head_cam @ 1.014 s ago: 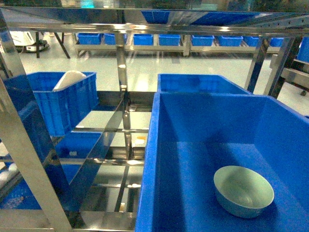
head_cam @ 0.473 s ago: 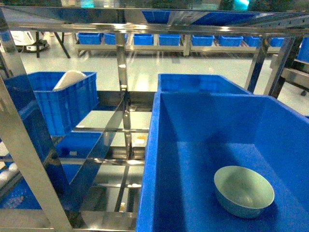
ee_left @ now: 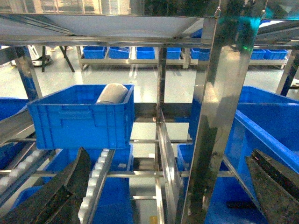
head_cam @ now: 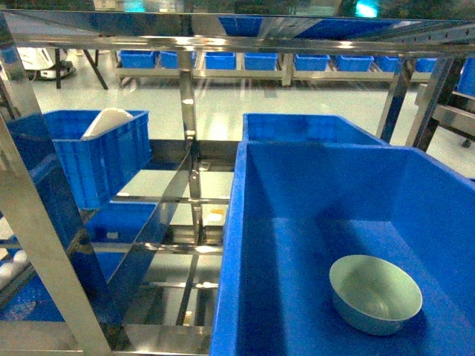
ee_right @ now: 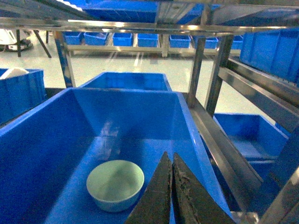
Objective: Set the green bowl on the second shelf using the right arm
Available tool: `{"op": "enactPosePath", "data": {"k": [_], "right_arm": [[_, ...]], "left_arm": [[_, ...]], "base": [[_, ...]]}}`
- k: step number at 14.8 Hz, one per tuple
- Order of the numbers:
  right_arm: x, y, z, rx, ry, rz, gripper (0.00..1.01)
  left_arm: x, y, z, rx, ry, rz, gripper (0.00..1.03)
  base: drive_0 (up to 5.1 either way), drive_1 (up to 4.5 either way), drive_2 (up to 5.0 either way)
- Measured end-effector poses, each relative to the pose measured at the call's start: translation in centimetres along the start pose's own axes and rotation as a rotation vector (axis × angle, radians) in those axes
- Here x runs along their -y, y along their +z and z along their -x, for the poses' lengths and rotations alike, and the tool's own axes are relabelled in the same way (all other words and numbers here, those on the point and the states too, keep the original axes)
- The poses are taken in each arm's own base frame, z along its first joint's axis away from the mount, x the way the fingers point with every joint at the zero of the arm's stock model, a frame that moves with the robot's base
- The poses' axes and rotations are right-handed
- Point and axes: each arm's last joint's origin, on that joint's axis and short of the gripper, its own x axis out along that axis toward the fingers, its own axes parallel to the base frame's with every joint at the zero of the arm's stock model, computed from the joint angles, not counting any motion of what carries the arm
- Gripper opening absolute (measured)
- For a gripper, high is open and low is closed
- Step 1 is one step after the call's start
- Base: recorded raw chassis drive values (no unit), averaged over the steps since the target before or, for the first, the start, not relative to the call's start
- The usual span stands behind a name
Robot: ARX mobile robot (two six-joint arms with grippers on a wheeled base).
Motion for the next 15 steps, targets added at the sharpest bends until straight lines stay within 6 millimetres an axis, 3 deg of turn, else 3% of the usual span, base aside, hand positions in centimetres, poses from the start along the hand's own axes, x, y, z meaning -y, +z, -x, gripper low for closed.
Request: {"op": "enactPosePath", "data": {"k": [4, 5, 12, 15], "right_arm": [[0.0, 0.14, 0.6, 0.032, -0.001, 0.0, 0.02], [0.0, 0.14, 0.6, 0.032, 0.0, 0.0, 0.11], [0.0, 0.14, 0.6, 0.032, 0.0, 0.0, 0.98], [0.0, 0.14, 0.6, 0.032, 0.0, 0.0, 0.98]], "left_arm": [[0.0, 0.0, 0.0, 0.0, 0.0, 0.0, 0.98], [0.0, 0.0, 0.0, 0.0, 0.0, 0.0, 0.98], [0.0, 0.0, 0.0, 0.0, 0.0, 0.0, 0.98], [0.0, 0.0, 0.0, 0.0, 0.0, 0.0, 0.98]], "base": [[0.0, 0.0, 0.0], [0.0, 0.0, 0.0], [0.0, 0.0, 0.0], [0.0, 0.0, 0.0]]}}
